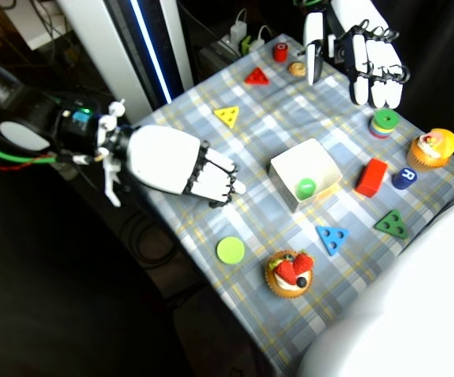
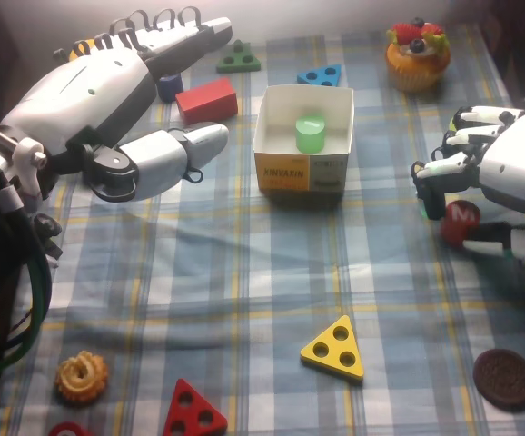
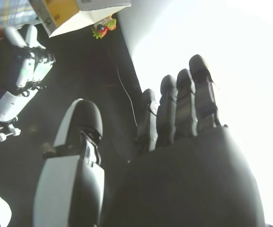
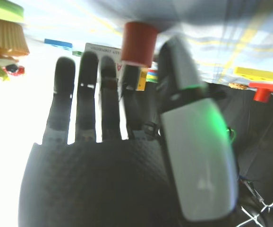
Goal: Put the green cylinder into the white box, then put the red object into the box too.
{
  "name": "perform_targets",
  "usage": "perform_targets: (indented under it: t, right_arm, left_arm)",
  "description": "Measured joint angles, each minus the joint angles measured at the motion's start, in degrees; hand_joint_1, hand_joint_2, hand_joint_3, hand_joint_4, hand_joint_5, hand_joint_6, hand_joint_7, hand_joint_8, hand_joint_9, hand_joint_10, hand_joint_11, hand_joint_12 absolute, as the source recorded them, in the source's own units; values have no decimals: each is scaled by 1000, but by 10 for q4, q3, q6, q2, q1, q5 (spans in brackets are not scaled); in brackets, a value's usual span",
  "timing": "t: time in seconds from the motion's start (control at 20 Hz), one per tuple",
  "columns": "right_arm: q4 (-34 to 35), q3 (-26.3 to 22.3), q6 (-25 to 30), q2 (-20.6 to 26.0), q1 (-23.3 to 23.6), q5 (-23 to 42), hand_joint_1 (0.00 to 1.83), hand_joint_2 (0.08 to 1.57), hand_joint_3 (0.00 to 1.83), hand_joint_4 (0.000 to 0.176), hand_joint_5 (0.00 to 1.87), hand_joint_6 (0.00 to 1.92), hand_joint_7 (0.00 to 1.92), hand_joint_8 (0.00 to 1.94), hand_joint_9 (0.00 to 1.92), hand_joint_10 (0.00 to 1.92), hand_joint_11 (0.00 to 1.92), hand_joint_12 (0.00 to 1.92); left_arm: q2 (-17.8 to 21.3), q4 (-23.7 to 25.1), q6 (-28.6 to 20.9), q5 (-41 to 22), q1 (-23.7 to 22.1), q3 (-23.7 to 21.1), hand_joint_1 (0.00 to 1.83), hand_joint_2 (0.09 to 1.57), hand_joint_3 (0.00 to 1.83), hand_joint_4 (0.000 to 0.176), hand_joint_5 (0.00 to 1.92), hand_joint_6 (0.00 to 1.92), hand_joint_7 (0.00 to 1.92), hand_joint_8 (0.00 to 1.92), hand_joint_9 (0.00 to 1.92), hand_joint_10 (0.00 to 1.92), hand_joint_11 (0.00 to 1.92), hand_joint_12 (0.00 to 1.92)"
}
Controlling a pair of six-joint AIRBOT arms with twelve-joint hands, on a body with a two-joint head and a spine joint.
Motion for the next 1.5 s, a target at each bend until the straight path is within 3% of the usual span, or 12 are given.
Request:
perform_targets:
  t: [0.2,0.25,0.35,0.45,0.65,0.8,0.95,1.05,1.25,1.35,1.45,1.5]
  right_arm:
    - [-1,-5,0,8,23,17,1141,1287,6,0,740,1312,616,1693,327,1833,109,1921]
    - [-5,-5,1,13,35,33,1154,1276,0,0,767,1262,637,1673,356,1826,149,1921]
    - [-11,-4,0,16,68,48,1137,1279,2,0,710,1349,681,1616,431,1813,216,1921]
    - [-31,2,1,11,101,57,1118,1300,7,0,631,1450,684,1616,444,1806,243,1921]
    - [-49,38,3,-36,160,41,1092,1323,8,10,591,1550,650,1617,443,1810,315,1921]
    - [-85,67,5,-86,205,6,1134,1273,0,15,688,1515,723,1392,414,1544,23,1921]
    - [-105,90,6,-122,226,-35,1279,1250,0,0,703,1502,803,1329,557,1519,26,1890]
    - [-103,116,5,-143,229,-63,1144,1273,4,0,645,1421,740,1482,454,1492,136,1919]
    - [-97,132,5,-155,229,-108,1008,1072,0,0,254,369,375,472,158,877,0,1304]
    - [-93,132,5,-154,229,-106,826,1146,6,22,175,150,207,130,58,660,0,1140]
    - [-83,115,5,-144,229,-100,751,1191,3,19,135,43,184,23,38,593,0,969]
    - [-82,100,5,-130,229,-88,759,1199,2,0,126,24,172,11,7,744,0,1232]
  left_arm:
    - [1,-2,-1,-4,6,-2,605,1339,0,80,218,1,182,0,40,181,0,555]
    - [4,-7,0,-6,10,-6,591,1339,0,100,208,3,167,3,25,171,0,435]
    - [4,-12,0,-13,18,-8,647,1326,0,69,234,5,196,3,54,184,0,560]
    - [4,-22,0,-18,25,-9,670,1327,0,92,206,1,168,1,30,149,0,424]
    - [4,-49,0,-37,49,-12,701,1308,0,102,216,2,180,2,48,124,0,568]
    - [4,-69,0,-38,62,-12,707,1315,0,74,208,2,174,3,66,96,0,424]
    - [6,-67,0,-42,62,-12,772,1305,0,50,219,2,176,1,93,65,0,512]
    - [6,-69,0,-41,62,-12,770,1311,0,49,215,3,175,1,95,51,0,473]
    - [6,-69,0,-41,62,-12,780,1309,0,39,230,5,179,1,88,38,0,474]
    - [6,-69,0,-42,62,-12,779,1309,0,36,227,2,191,2,109,41,0,541]
    - [6,-70,0,-44,62,-12,778,1306,0,61,214,2,180,2,102,31,0,499]
    - [6,-72,0,-48,62,-14,802,1300,0,49,223,5,181,2,97,28,0,499]
